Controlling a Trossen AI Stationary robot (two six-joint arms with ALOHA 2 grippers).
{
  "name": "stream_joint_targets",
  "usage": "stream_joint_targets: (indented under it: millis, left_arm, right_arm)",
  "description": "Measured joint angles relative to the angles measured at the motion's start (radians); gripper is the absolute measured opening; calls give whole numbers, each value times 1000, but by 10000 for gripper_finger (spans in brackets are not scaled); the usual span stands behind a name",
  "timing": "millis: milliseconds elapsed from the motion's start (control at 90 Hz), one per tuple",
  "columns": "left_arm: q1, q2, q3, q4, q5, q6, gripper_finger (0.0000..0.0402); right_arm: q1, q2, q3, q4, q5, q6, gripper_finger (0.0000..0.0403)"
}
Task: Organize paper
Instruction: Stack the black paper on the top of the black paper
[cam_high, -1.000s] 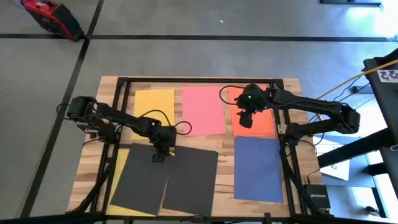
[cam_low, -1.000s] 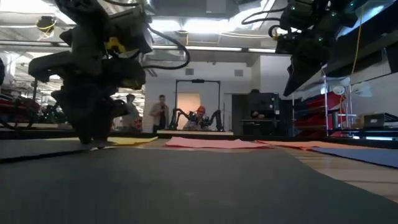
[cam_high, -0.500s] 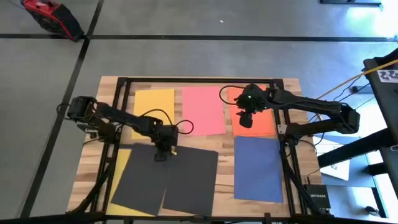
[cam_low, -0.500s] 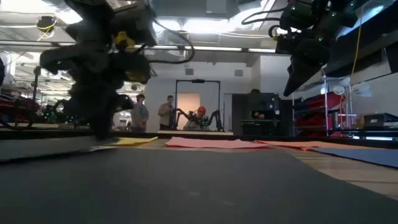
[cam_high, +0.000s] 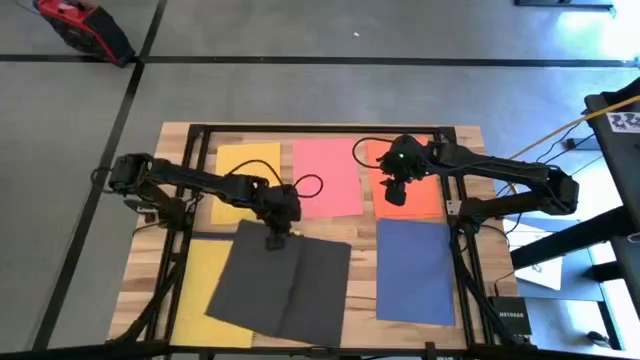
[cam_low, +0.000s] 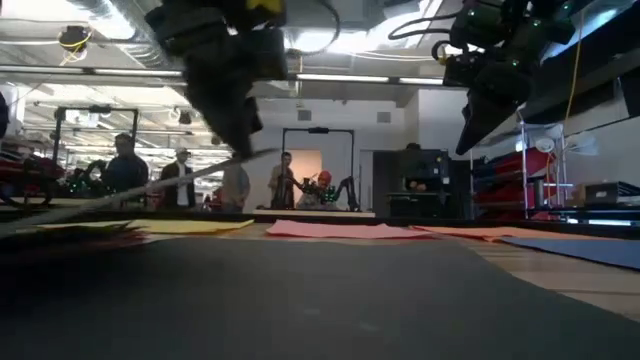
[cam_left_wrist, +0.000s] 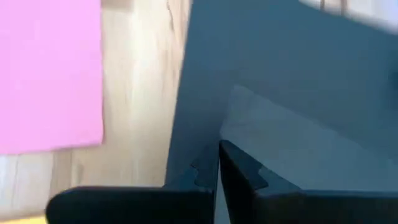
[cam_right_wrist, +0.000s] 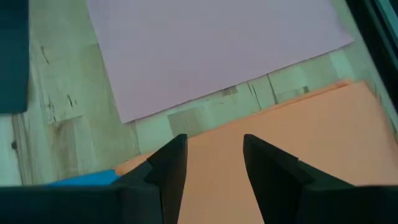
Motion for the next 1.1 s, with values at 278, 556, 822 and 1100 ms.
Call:
stream_joint_targets:
  millis: [278,556,822,1100]
  left_arm:
    - [26,23,0,196,18,-123,0]
    - [-10,120,0,343,18,-165,0]
    - [-34,193,0,521,7,-212,0]
    - [0,194,0,589,-72,-213,0]
  right_arm:
    - [0,0,0,0,0,0,147]
    - [0,0,0,0,0,-4,147]
    - [0,0,0,1,0,-5,147]
    - [0,0,0,3,0,-5,147]
